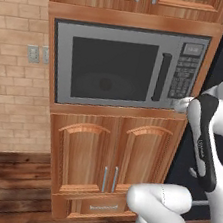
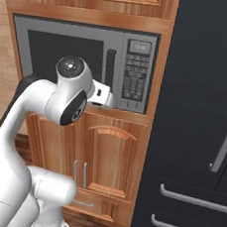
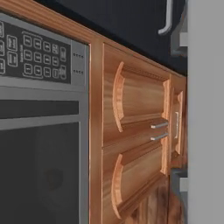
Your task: Open the microwave door.
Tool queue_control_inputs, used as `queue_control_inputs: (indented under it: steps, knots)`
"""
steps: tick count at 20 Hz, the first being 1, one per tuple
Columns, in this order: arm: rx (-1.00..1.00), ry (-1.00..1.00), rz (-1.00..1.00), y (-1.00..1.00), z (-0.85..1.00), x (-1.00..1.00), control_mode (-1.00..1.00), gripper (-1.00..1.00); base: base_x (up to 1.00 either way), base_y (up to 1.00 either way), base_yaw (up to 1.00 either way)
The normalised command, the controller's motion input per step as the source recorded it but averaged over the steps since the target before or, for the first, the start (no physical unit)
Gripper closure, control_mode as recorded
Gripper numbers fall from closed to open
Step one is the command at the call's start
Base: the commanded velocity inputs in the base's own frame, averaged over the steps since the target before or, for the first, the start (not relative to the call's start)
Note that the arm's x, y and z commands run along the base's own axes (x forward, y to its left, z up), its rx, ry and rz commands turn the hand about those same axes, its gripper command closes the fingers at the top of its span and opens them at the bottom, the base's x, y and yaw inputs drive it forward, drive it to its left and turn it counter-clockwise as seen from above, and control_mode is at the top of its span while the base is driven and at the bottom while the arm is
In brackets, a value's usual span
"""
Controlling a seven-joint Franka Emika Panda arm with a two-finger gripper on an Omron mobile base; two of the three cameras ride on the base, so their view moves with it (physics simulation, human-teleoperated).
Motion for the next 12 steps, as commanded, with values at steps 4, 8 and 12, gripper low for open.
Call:
queue_control_inputs:
  steps: [4,8,12]
  knots:
    - [0.00,-0.10,0.00,0.00,0.22,0.84,-1.00,-1.00,0.00,0.00,0.00]
    - [0.00,0.00,-0.02,0.06,0.06,0.94,-1.00,-1.00,0.00,0.00,0.00]
    - [0.00,0.00,-0.02,0.00,0.08,0.94,-1.00,-1.00,0.00,0.00,0.00]
